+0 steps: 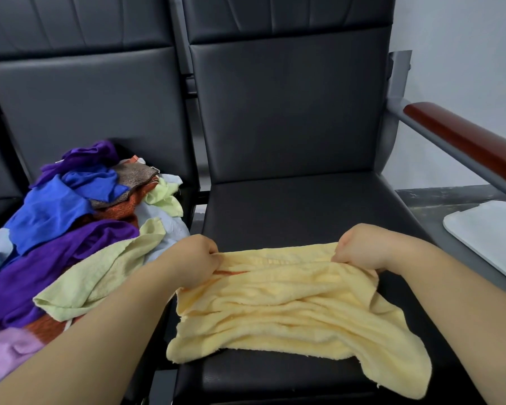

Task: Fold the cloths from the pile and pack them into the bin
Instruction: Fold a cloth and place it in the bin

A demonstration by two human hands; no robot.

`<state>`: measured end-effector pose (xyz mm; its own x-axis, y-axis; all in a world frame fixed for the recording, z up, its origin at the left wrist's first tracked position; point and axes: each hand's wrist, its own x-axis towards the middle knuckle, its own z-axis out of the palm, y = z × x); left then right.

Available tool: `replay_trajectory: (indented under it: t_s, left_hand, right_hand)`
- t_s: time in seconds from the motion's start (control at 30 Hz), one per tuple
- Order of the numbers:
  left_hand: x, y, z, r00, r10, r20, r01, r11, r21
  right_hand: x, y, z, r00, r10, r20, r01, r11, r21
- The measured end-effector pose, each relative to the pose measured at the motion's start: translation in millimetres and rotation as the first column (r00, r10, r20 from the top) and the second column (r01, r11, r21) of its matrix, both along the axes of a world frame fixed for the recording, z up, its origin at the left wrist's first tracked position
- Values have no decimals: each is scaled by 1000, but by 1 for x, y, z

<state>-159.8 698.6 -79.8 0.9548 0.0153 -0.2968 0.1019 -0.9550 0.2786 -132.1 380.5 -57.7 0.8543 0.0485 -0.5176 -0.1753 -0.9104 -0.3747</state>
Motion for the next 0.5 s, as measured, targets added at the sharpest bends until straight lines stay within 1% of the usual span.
replay_trajectory:
  t_s: [0.07,0.17,0.27,0.33,0.43,0.5]
  left_hand:
    - [2,1,-1,1000,21,4,-21,1000,13]
    - [4,3,-3,999,53,8,-54,998,22]
    - [6,6,-4,996,83,8,-83,997,5]
    - [7,7,-5,996,91,11,-91,996,6]
    - [9,7,-6,995,96,7,-96,995,24]
    - [10,7,-6,995,103,6,-103,994,29]
  right_hand:
    - [1,1,0,998,-12,67,12,1000,-6]
    - [4,1,-2,987,-76,144,68,996,59]
    - [6,3,-5,985,-87,148,79,995,57]
    - [9,5,-7,982,-116,149,113,993,30]
    - [15,5,-12,968,-186,170,181,983,43]
    - [17,4,-17,963,-191,190,190,981,27]
